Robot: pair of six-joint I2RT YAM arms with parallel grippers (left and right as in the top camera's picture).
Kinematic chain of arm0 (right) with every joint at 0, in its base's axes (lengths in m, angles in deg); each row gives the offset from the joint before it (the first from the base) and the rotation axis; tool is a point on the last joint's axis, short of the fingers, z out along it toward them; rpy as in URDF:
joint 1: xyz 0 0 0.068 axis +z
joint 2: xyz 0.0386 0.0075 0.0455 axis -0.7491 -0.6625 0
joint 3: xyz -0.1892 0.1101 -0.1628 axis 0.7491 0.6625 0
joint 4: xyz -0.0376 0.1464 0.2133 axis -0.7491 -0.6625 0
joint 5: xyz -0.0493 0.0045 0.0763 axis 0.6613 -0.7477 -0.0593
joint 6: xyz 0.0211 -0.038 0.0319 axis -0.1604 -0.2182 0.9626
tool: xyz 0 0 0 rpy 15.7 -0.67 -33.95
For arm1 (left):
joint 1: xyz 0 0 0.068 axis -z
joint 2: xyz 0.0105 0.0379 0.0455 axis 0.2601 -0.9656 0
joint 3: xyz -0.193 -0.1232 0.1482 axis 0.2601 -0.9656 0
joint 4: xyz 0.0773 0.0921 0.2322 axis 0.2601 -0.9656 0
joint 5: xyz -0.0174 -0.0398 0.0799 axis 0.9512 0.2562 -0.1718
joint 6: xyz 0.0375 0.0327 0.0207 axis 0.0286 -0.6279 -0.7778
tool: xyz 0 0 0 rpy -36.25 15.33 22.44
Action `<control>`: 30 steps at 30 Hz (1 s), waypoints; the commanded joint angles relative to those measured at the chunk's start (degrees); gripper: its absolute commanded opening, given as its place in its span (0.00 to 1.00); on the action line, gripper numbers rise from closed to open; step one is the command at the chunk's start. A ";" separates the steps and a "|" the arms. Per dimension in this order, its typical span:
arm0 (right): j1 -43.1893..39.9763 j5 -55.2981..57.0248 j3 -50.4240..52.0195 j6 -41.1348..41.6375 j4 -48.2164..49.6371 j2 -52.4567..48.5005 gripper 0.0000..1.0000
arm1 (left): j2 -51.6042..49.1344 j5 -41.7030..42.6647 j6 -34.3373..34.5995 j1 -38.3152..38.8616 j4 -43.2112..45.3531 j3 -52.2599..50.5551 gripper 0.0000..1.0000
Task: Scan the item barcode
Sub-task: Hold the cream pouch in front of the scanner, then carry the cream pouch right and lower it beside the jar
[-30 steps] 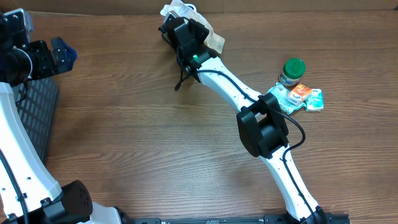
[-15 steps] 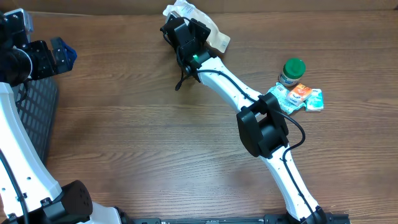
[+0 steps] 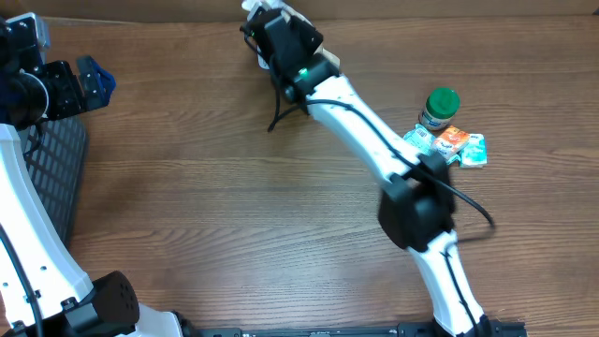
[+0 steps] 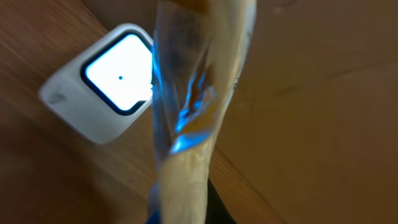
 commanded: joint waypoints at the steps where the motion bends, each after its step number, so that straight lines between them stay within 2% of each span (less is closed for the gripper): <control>1: -0.42 -12.59 -0.94 16.52 -7.56 13.81 0.04 | -0.20 -0.13 -0.66 0.39 0.07 0.15 1.00; 7: -3.65 -25.11 -0.94 31.28 -24.09 24.57 0.04 | -0.20 -0.15 -0.66 0.39 0.04 0.15 1.00; 13: -13.44 -26.16 -0.94 42.60 -41.64 32.74 0.04 | -0.20 -0.13 -0.66 0.39 0.04 0.15 1.00; 22: -32.57 -26.12 -0.90 45.00 -58.55 31.12 0.04 | -0.20 -0.15 -0.66 0.39 0.04 0.15 1.00; 30: -41.18 -19.26 5.22 44.87 -57.61 28.94 0.04 | -0.20 -0.15 -0.66 0.39 0.04 0.15 1.00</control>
